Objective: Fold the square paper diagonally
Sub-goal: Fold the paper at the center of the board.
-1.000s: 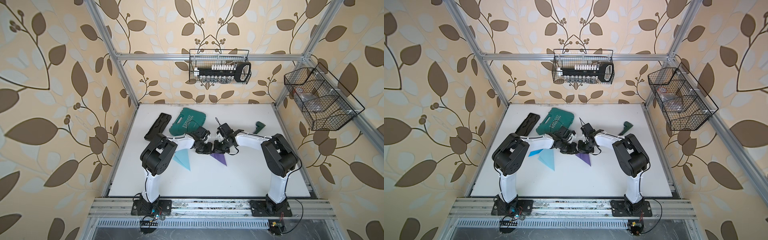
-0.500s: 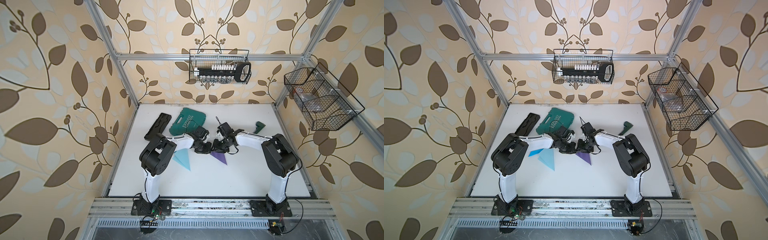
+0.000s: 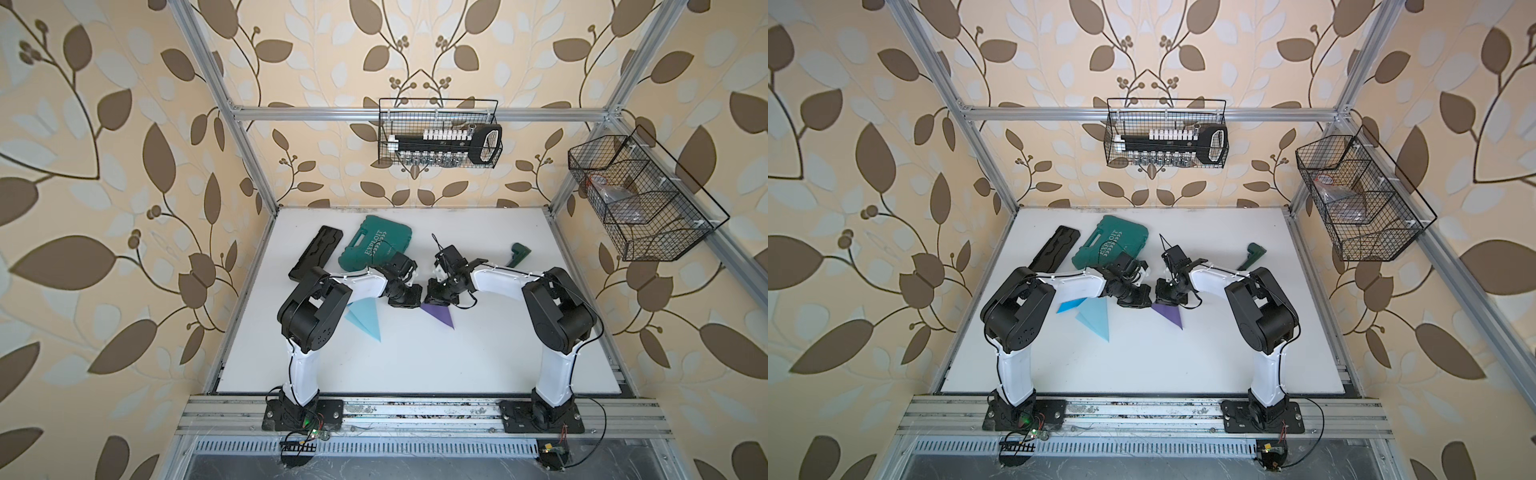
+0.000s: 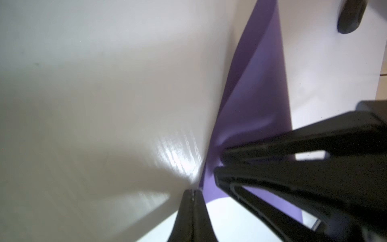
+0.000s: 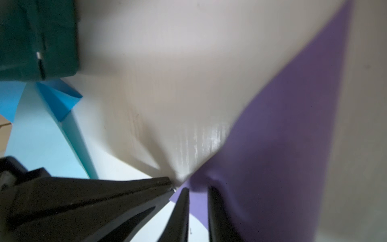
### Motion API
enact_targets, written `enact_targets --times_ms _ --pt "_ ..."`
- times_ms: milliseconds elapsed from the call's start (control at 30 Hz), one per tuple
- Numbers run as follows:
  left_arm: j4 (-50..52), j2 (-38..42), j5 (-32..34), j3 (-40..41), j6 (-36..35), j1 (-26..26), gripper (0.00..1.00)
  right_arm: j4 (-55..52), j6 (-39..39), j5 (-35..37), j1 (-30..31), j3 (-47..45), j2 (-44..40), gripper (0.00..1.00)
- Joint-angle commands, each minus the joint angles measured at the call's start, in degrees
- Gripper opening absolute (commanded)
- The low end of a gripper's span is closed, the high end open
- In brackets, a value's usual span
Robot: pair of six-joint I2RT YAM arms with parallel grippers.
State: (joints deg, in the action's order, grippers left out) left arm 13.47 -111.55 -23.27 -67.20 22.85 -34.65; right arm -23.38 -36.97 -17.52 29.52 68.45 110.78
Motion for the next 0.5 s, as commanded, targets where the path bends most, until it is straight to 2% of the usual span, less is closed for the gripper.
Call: enact_targets --times_ms 0,133,233,467 --pt "2.2 2.5 3.0 1.0 -0.9 0.4 0.0 -1.5 0.3 1.5 0.0 -1.2 1.9 0.12" --pt "2.4 6.3 6.6 1.3 -0.9 0.4 0.0 -1.6 0.4 1.7 -0.1 -1.8 2.0 0.03" --pt "-1.2 7.9 2.9 2.6 0.7 0.1 0.0 -1.5 0.4 1.7 -0.1 -2.0 1.8 0.0" --pt "-6.6 6.5 -4.1 3.9 3.5 -1.0 0.0 -1.5 0.5 1.6 -0.7 -2.4 1.5 0.0"
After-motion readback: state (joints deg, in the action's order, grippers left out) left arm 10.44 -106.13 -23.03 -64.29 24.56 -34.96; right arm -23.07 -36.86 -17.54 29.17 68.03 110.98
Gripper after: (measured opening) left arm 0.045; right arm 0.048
